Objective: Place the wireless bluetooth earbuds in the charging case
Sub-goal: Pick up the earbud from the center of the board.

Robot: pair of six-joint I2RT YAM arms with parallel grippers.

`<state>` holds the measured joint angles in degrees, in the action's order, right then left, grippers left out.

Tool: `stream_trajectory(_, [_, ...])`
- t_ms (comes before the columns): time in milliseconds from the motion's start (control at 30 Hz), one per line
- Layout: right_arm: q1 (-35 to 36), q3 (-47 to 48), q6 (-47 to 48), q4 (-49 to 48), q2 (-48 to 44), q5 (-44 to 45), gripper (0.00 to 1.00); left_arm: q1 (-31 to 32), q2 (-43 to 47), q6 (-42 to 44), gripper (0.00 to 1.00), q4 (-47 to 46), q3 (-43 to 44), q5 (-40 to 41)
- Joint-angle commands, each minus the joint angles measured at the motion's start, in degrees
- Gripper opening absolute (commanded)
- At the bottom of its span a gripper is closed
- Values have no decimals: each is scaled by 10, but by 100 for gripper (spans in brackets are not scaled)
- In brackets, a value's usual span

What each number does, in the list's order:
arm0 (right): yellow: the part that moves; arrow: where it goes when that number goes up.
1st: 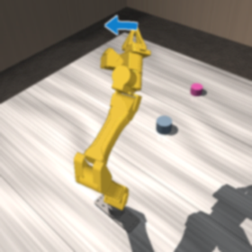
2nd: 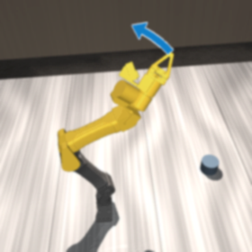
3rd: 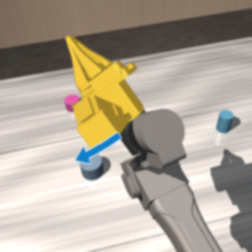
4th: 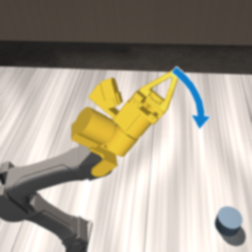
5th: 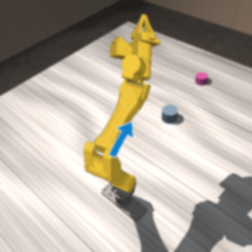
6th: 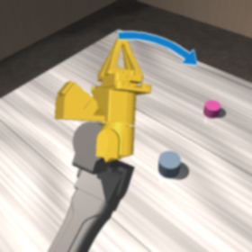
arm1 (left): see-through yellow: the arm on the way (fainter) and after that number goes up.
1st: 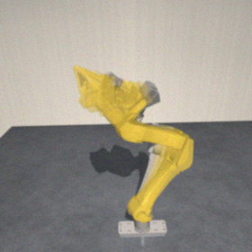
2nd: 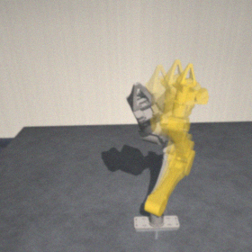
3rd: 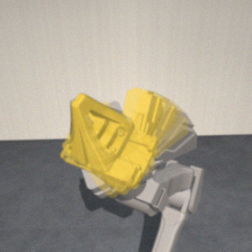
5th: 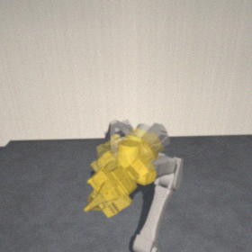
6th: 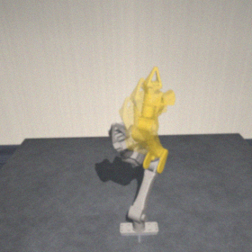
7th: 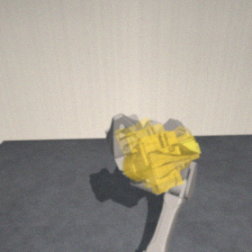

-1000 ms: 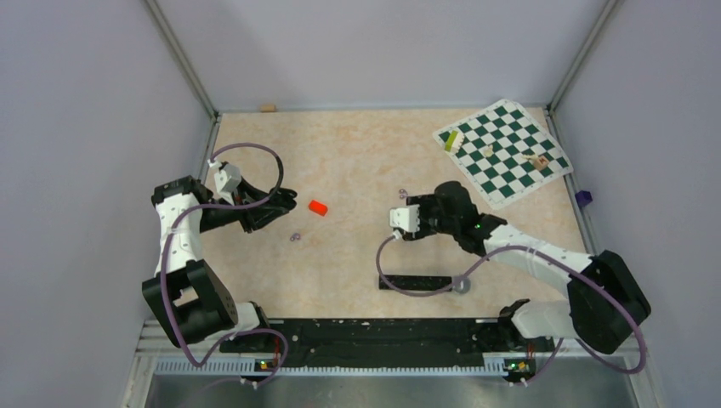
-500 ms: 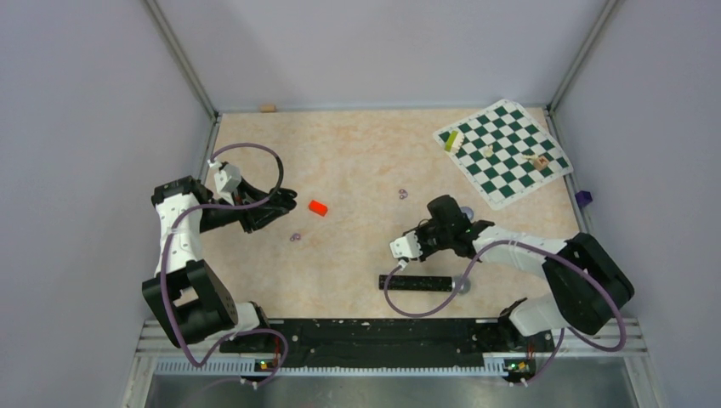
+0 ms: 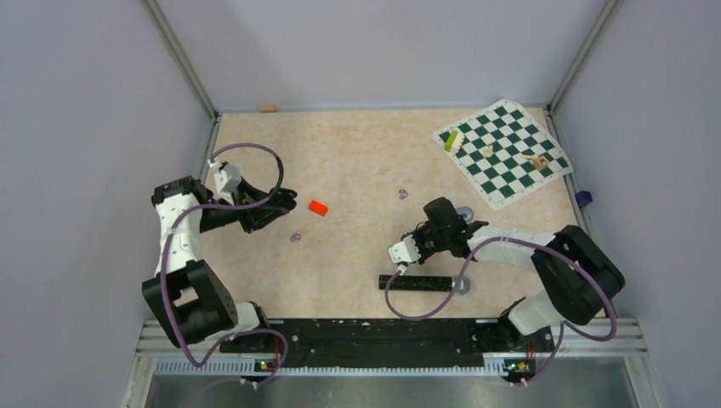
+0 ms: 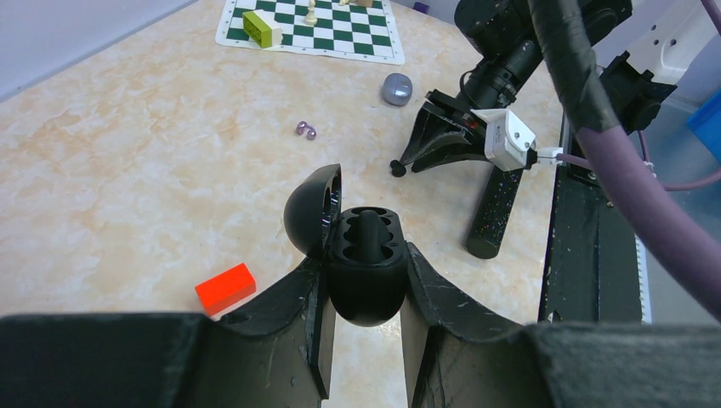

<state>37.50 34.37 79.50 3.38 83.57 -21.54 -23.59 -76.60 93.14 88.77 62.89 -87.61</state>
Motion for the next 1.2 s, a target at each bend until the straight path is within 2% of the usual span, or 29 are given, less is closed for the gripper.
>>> stream_trajectory(0, [14, 13, 2, 9, 25, -1, 28, -4, 11, 6, 0, 22, 7, -23])
stream_trajectory(567, [22, 35, -4, 36, 54, 23, 28, -4, 12, 6, 0, 22, 7, -24])
stream_trajectory(833, [24, 45, -36, 10, 51, 37, 14, -4, 10, 6, 0, 22, 6, -25])
stream_trajectory(1167, [24, 32, -77, -51, -13, 35, 10, -4, 6, 6, 0, 21, 6, -26])
